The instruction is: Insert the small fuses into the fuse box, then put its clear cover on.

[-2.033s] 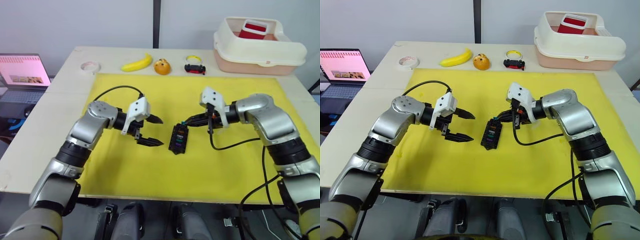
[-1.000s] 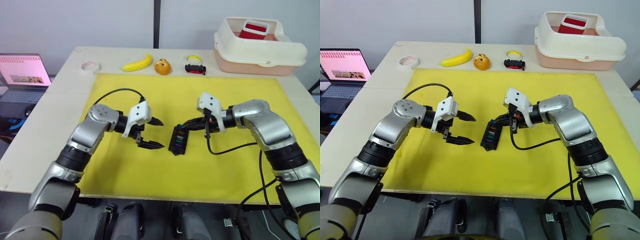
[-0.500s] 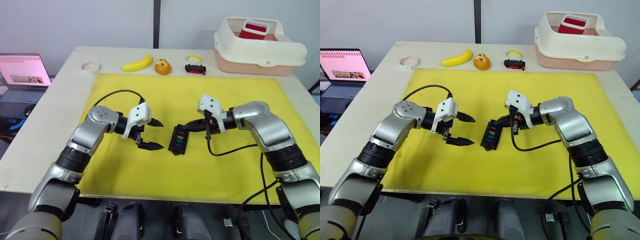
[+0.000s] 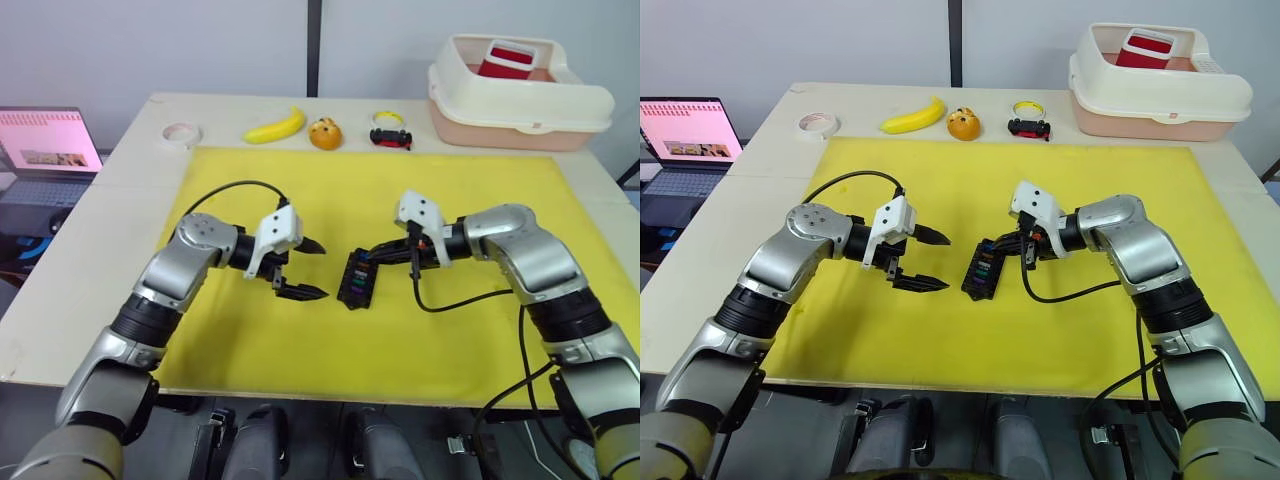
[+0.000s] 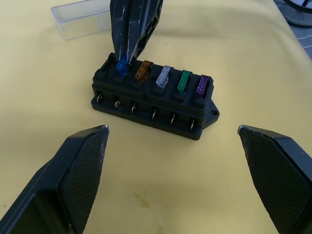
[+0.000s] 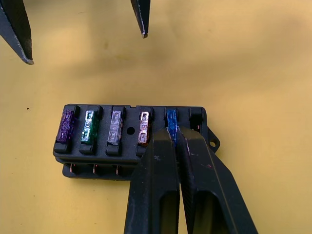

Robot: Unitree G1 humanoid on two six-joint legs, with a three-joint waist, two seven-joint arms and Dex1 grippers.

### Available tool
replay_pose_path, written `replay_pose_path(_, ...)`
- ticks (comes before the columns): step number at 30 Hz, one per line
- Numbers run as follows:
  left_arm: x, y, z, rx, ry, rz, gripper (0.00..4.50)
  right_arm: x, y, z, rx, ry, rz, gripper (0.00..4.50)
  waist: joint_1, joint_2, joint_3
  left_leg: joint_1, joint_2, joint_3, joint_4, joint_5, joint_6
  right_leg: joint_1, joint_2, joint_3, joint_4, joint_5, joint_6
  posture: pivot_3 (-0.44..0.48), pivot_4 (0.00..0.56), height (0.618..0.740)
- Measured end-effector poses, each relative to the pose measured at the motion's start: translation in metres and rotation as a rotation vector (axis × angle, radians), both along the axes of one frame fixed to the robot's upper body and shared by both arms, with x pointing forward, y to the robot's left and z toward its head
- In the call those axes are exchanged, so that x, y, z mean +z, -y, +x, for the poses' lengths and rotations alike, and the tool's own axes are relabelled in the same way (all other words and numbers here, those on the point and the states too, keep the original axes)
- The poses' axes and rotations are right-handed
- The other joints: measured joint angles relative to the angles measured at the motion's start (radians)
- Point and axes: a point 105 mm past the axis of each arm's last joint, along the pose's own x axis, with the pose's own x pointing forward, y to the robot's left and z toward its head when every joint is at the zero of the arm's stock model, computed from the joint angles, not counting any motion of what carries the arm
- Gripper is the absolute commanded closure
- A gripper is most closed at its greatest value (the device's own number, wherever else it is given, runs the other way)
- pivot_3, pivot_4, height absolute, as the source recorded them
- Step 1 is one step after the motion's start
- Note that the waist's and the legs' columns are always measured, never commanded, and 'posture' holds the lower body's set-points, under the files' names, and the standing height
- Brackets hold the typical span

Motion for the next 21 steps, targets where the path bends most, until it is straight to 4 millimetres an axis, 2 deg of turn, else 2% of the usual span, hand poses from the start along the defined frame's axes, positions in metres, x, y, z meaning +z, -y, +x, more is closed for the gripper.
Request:
replay_pose_path(13,-0.0002,-0.0012,-0.0017,-0.004,0.002,0.005,0.04,-0.0003,-0.0017,0.0022,-0.002,0.012,-0.038,4.50,0.000,0.000,0.000,0.001,0.000,0.000,0.000,0.000,0.000,0.002,0.000,0.000,0.000,0.000,0.000,0.000,0.150,0.740)
replay_pose_path(16,-0.0004,-0.0014,-0.0016,-0.003,0.001,0.006,0.00,-0.0009,-0.0016,0.0023,-0.006,0.008,-0.041,3.50,0.000,0.000,0.000,0.002,0.000,0.000,0.000,0.000,0.000,0.002,0.000,0.000,0.000,0.000,0.000,0.000,0.150,0.740)
replay_pose_path(17,-0.0005,-0.0015,-0.0016,-0.002,-0.001,0.007,0.00,-0.0007,-0.0015,0.0028,-0.011,0.009,-0.041,2.99,0.000,0.000,0.000,0.001,0.000,0.000,0.000,0.000,0.000,0.002,0.000,0.000,0.000,0.000,0.000,0.000,0.150,0.740)
replay_pose_path(21,-0.0014,-0.0031,-0.0014,0.006,-0.013,0.013,0.00,0.0008,-0.0019,0.0025,-0.019,-0.006,-0.036,2.99,0.000,0.000,0.000,0.001,0.000,0.000,0.000,0.000,0.000,0.002,0.000,0.000,0.000,0.000,0.000,0.000,0.150,0.740)
